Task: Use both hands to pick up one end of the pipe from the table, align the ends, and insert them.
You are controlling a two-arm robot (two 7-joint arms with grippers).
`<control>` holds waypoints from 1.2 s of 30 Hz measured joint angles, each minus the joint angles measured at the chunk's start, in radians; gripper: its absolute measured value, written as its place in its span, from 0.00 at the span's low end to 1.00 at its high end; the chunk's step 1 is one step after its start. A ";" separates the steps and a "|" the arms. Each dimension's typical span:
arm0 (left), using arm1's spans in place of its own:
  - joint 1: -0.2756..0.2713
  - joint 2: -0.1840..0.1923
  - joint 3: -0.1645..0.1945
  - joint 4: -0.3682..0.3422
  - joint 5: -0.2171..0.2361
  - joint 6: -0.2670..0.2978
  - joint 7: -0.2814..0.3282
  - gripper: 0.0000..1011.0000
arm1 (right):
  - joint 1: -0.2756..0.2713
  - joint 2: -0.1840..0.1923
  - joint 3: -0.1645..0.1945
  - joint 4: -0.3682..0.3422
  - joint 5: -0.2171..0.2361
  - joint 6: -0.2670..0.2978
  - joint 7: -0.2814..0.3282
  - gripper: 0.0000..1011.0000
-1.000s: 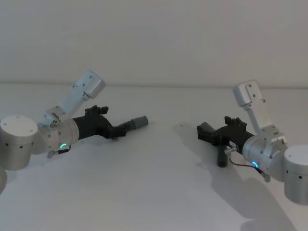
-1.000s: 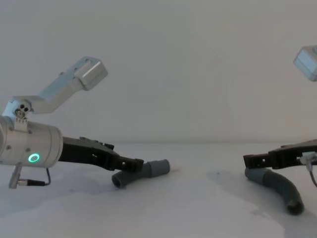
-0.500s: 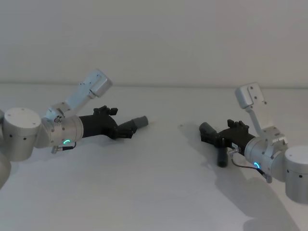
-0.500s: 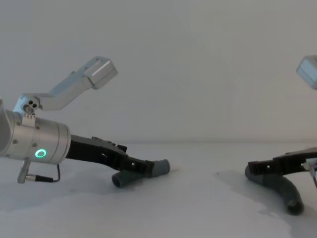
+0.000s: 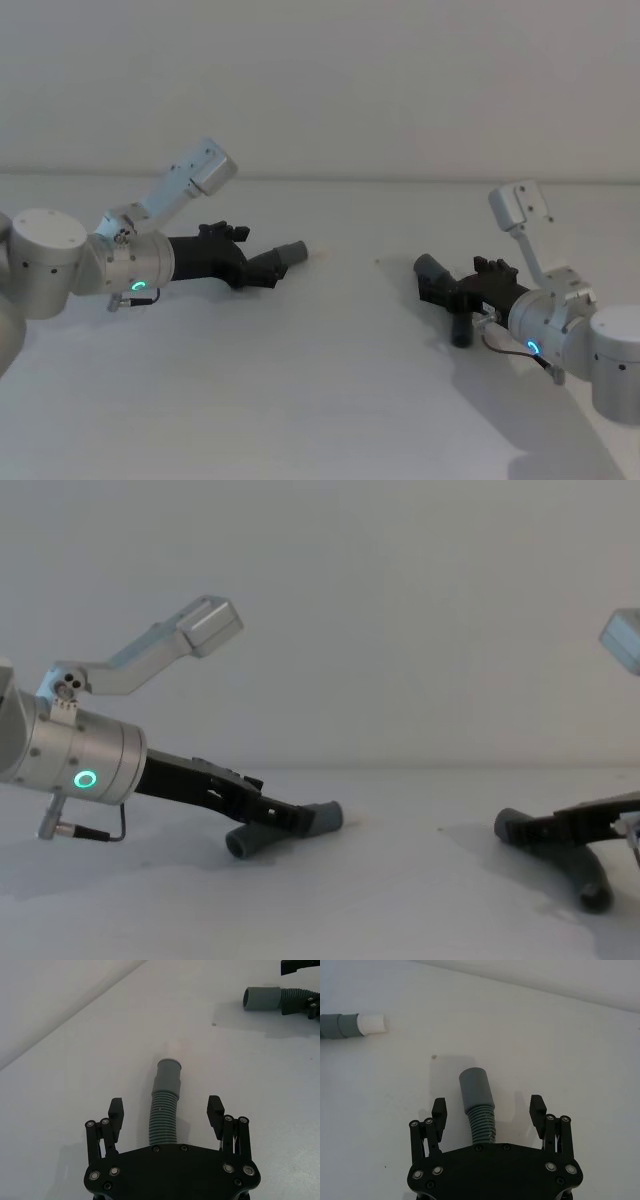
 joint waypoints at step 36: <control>-0.074 -0.046 0.045 0.120 0.028 -0.045 -0.059 0.99 | -0.009 -0.012 0.019 0.014 -0.014 0.015 0.014 0.99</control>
